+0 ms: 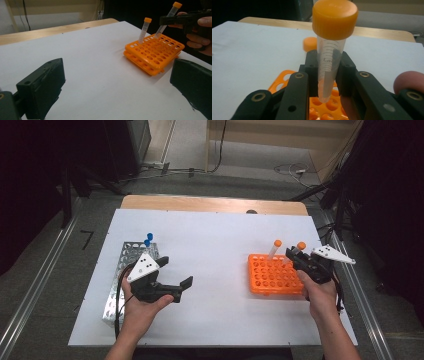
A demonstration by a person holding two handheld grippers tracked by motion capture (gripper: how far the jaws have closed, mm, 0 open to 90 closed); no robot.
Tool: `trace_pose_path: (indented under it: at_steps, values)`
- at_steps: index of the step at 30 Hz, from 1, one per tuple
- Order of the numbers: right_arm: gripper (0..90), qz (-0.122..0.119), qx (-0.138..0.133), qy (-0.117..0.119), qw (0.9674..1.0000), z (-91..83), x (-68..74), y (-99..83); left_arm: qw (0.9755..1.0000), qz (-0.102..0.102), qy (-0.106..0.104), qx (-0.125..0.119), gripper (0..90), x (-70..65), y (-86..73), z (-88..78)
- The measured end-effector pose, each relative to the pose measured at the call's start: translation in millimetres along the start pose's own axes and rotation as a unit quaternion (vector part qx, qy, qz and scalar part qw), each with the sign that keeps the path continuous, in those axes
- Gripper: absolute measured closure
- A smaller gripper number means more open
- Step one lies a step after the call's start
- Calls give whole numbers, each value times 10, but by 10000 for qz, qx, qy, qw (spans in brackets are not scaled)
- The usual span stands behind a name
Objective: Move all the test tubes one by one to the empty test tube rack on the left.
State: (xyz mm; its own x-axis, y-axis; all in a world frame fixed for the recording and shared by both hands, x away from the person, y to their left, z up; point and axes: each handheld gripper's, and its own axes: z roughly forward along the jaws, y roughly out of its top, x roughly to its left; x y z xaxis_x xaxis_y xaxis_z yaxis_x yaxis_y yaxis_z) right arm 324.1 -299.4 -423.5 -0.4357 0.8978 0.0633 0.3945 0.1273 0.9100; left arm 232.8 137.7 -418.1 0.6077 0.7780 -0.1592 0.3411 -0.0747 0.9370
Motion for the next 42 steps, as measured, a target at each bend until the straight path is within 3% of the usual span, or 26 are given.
trace_pose_path:
  at_steps: [9, 23, 42]
  values:
    - [719, -169, -18, 442, 9989, -22, 258, 13, 10000, 9, -72, -3, 0, -29, 7, 13]
    - [720, -451, 70, 962, 9943, 44, 579, -45, 9998, 81, -198, 27, 0, -117, 17, 67]
    - [719, -874, 139, 1584, 9834, 86, 1036, -132, 9990, 138, -417, 36, 11, -243, 16, 138]
